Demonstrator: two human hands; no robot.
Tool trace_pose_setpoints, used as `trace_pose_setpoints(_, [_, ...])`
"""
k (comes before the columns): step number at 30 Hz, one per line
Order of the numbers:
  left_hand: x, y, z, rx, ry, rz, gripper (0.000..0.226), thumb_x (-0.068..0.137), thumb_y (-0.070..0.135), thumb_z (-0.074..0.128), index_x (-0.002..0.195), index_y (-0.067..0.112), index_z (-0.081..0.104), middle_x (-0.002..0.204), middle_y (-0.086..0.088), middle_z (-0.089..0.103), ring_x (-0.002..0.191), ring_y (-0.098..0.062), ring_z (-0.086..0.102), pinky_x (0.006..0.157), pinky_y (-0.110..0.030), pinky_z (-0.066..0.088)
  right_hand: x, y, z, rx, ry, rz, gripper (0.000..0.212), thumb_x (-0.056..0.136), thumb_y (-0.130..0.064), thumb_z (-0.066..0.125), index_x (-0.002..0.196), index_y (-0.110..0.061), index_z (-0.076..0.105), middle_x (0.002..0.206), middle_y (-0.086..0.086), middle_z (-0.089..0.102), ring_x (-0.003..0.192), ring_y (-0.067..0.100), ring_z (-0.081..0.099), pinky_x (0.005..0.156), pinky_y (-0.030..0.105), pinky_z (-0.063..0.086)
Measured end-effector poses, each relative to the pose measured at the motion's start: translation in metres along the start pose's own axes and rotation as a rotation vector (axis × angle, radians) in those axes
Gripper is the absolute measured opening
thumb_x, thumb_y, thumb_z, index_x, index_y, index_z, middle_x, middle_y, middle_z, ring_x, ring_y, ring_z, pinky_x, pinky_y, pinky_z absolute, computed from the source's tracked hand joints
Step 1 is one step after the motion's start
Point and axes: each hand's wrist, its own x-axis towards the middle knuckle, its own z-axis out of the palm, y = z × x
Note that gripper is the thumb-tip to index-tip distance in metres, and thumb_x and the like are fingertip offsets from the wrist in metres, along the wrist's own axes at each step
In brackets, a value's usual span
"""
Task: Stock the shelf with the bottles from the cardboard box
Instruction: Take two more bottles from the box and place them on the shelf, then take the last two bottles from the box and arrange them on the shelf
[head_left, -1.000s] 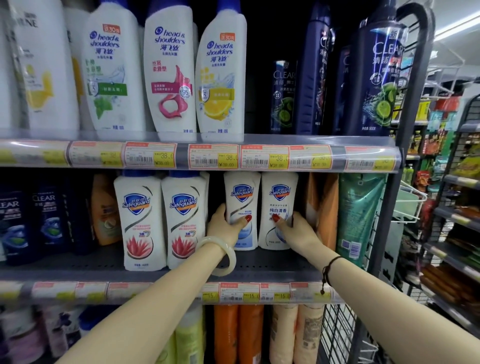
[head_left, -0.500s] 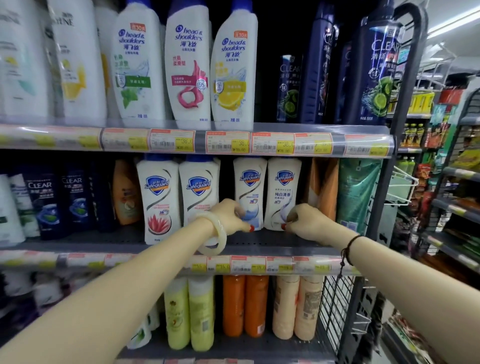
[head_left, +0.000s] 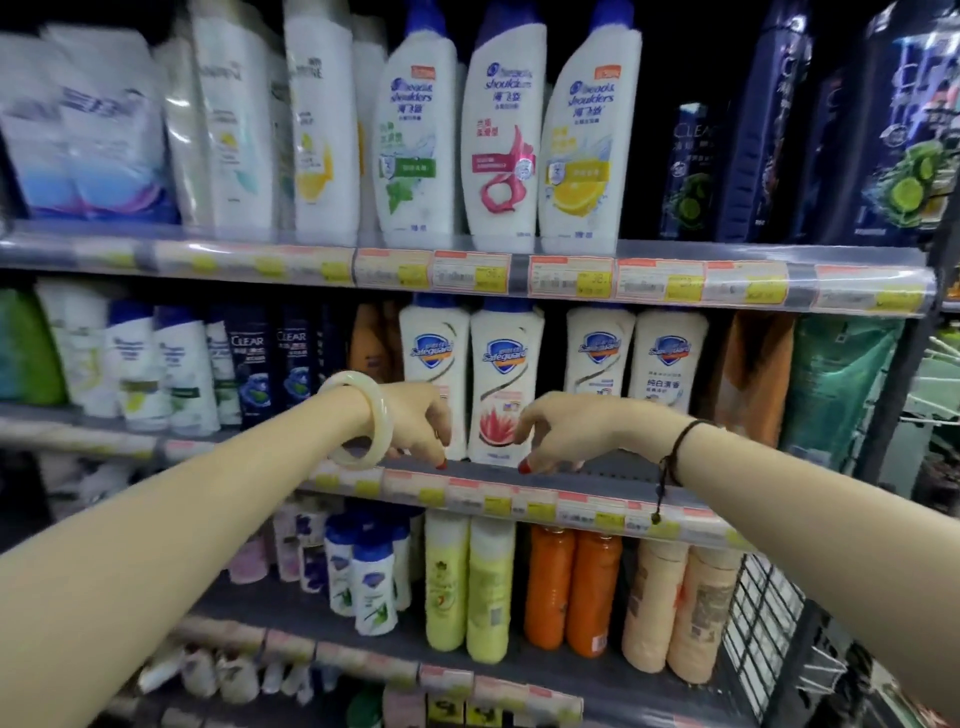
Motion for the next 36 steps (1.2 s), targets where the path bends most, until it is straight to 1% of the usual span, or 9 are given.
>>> trace_pose_setpoints(5, [-0.030, -0.044, 0.000, -0.076, 0.050, -0.127, 0.034, 0.078, 0.022, 0.071, 0.110, 0.014, 0.062, 0.108, -0.005, 0.066, 0.096, -0.022, 0.064, 0.078, -0.032, 0.056, 0.037, -0.042, 0.013, -0.023, -0.057, -0.152, 0.047, 0.086, -0.025, 0.063, 0.128, -0.007, 0.052, 0.110, 0.010, 0.067, 0.092, 0.021, 0.066, 0.074, 0.030, 0.056])
trace_pose_setpoints(10, [-0.059, -0.099, 0.010, -0.168, 0.073, -0.270, 0.026, 0.077, 0.018, 0.071, 0.102, 0.019, 0.064, 0.112, -0.011, 0.067, 0.093, -0.032, 0.065, 0.077, -0.039, 0.055, 0.072, -0.090, 0.039, -0.037, -0.144, -0.307, 0.040, 0.087, -0.023, 0.062, 0.124, -0.009, 0.054, 0.091, 0.000, 0.064, 0.072, 0.012, 0.063, 0.058, 0.023, 0.051])
trace_pose_setpoints(12, [-0.072, -0.120, 0.012, -0.175, 0.078, -0.331, 0.031, 0.079, 0.018, 0.070, 0.109, 0.014, 0.063, 0.113, -0.009, 0.066, 0.095, -0.028, 0.065, 0.077, -0.037, 0.056, 0.087, -0.113, 0.053, -0.050, -0.187, -0.363, 0.038, 0.086, -0.021, 0.062, 0.122, -0.009, 0.056, 0.093, 0.004, 0.067, 0.074, 0.015, 0.063, 0.061, 0.025, 0.052])
trace_pose_setpoints(19, [-0.126, -0.221, 0.027, -0.260, 0.202, -0.524, 0.029, 0.071, 0.015, 0.073, 0.099, 0.008, 0.066, 0.094, -0.013, 0.070, 0.077, -0.022, 0.060, 0.070, -0.035, 0.052, 0.151, -0.211, 0.110, -0.203, -0.295, -0.526, 0.036, 0.084, -0.022, 0.060, 0.115, -0.004, 0.060, 0.111, 0.014, 0.068, 0.086, 0.027, 0.066, 0.069, 0.037, 0.055])
trace_pose_setpoints(23, [-0.161, -0.277, 0.038, -0.289, 0.253, -0.650, 0.031, 0.075, 0.011, 0.072, 0.105, 0.004, 0.066, 0.092, -0.009, 0.068, 0.077, -0.018, 0.059, 0.061, -0.018, 0.047, 0.185, -0.267, 0.148, -0.217, -0.349, -0.591, 0.035, 0.085, -0.024, 0.062, 0.114, -0.004, 0.060, 0.096, 0.012, 0.070, 0.068, 0.021, 0.058, 0.056, 0.030, 0.046])
trace_pose_setpoints(25, [-0.179, -0.302, 0.046, -0.297, 0.256, -0.712, 0.031, 0.076, 0.013, 0.072, 0.106, 0.006, 0.066, 0.099, -0.010, 0.069, 0.077, -0.016, 0.059, 0.055, -0.011, 0.044, 0.199, -0.290, 0.169, -0.207, -0.376, -0.620, 0.039, 0.085, -0.024, 0.064, 0.116, 0.000, 0.059, 0.099, 0.016, 0.071, 0.072, 0.021, 0.057, 0.060, 0.030, 0.045])
trace_pose_setpoints(29, [-0.211, -0.349, 0.069, -0.342, 0.293, -0.832, 0.029, 0.073, 0.014, 0.073, 0.101, 0.009, 0.068, 0.098, -0.007, 0.070, 0.083, -0.020, 0.063, 0.076, -0.026, 0.052, 0.224, -0.332, 0.216, -0.217, -0.433, -0.689, 0.045, 0.082, -0.024, 0.064, 0.116, 0.003, 0.058, 0.103, 0.022, 0.069, 0.078, 0.030, 0.062, 0.064, 0.037, 0.048])
trace_pose_setpoints(32, [-0.229, -0.377, 0.087, -0.393, 0.335, -0.901, 0.022, 0.072, 0.009, 0.072, 0.094, 0.008, 0.068, 0.086, -0.005, 0.066, 0.081, -0.020, 0.062, 0.081, -0.034, 0.053, 0.242, -0.357, 0.252, -0.229, -0.497, -0.739, 0.048, 0.083, -0.025, 0.064, 0.123, -0.001, 0.054, 0.119, 0.018, 0.063, 0.101, 0.033, 0.063, 0.080, 0.041, 0.052])
trace_pose_setpoints(36, [-0.247, -0.414, 0.119, -0.448, 0.368, -0.999, 0.021, 0.073, 0.012, 0.072, 0.093, 0.013, 0.063, 0.094, -0.005, 0.067, 0.090, -0.024, 0.064, 0.085, -0.037, 0.054, 0.265, -0.386, 0.301, -0.240, -0.609, -0.785, 0.047, 0.086, -0.026, 0.063, 0.124, -0.002, 0.052, 0.120, 0.013, 0.062, 0.097, 0.028, 0.063, 0.081, 0.041, 0.052])
